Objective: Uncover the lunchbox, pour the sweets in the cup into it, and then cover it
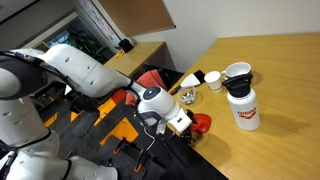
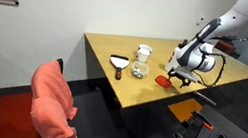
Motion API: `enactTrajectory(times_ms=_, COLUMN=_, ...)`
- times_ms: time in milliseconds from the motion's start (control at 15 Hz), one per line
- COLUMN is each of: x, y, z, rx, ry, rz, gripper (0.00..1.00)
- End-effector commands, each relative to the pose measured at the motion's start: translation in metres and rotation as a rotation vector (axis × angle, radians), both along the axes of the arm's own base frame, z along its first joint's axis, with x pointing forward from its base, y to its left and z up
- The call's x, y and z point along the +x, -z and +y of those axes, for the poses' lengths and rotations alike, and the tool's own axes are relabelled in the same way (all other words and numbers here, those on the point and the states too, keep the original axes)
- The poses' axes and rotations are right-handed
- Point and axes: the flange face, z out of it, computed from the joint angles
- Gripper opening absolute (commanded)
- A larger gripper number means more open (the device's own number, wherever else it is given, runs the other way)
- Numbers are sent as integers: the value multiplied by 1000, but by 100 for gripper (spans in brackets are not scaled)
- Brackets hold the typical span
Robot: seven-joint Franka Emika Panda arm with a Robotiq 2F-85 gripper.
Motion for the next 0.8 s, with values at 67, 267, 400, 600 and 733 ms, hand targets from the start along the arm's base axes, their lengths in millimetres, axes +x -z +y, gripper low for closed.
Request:
enactTrajectory(times_ms=67, x=8, y=-2, z=-1, rx=19, ry=4, rz=37, gripper=100)
enactTrajectory(times_ms=267, x=15, y=-2, z=-3, rx=28, ry=-2, rz=45, gripper=100)
enactTrajectory(times_ms=400, x=19, y=-1, z=-4, rx=35, ry=-2, rz=50, gripper=100)
enactTrajectory(times_ms=600, x=24, y=1, z=-6, rx=35, ry=-3, rz=60, gripper=92)
enactTrajectory(times_ms=733, x=27, y=4, z=-7, rx=33, ry=3, rz=66, gripper=79)
